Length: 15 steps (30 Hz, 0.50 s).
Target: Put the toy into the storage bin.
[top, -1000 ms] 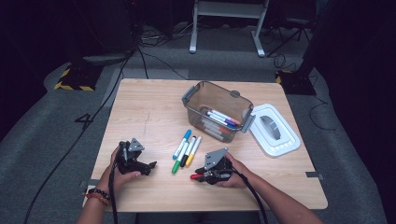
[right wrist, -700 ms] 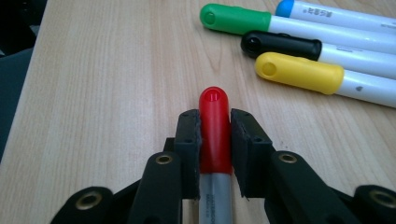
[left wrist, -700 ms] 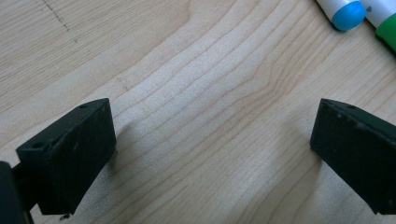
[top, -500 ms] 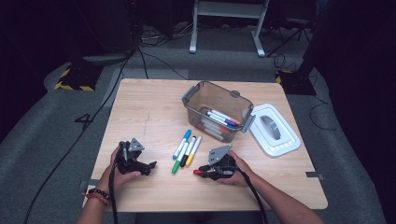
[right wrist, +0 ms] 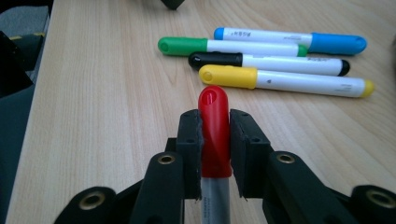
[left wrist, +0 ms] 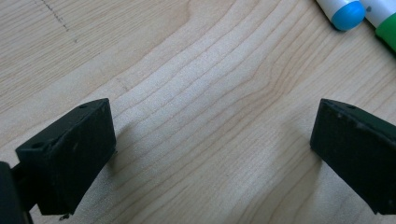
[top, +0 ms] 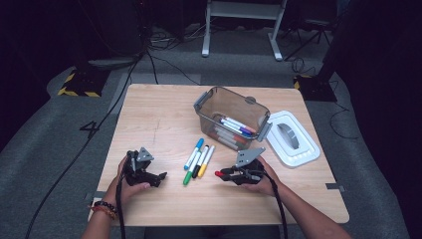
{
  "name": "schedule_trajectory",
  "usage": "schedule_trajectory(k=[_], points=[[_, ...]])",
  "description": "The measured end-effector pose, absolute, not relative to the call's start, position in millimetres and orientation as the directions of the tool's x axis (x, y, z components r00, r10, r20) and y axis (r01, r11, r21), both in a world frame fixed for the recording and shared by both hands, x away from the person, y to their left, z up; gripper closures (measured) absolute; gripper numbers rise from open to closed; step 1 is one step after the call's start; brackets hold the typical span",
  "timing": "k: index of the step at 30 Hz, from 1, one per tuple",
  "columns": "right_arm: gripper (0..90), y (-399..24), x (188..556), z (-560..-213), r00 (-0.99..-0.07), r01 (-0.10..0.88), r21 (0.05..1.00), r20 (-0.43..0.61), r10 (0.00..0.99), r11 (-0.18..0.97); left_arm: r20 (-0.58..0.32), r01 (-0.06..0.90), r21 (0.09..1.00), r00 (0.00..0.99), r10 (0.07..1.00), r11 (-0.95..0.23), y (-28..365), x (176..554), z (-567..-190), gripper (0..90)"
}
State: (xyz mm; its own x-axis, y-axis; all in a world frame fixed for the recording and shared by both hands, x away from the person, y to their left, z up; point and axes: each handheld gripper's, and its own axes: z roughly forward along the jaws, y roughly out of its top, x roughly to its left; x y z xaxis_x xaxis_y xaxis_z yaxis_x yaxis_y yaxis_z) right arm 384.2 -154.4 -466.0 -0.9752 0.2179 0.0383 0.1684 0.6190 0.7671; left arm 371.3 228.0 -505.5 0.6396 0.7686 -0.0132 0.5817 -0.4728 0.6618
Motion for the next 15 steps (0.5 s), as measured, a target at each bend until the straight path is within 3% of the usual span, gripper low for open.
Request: schedule_trajectory(k=[15], points=[[75.0,-201.1,380.6,-425.2,-0.944,0.201,0.861,0.043,0.326,0.468,-0.011,0.581,0.663,0.638,0.77,-0.472,227.1,372.9,-505.6,0.4]])
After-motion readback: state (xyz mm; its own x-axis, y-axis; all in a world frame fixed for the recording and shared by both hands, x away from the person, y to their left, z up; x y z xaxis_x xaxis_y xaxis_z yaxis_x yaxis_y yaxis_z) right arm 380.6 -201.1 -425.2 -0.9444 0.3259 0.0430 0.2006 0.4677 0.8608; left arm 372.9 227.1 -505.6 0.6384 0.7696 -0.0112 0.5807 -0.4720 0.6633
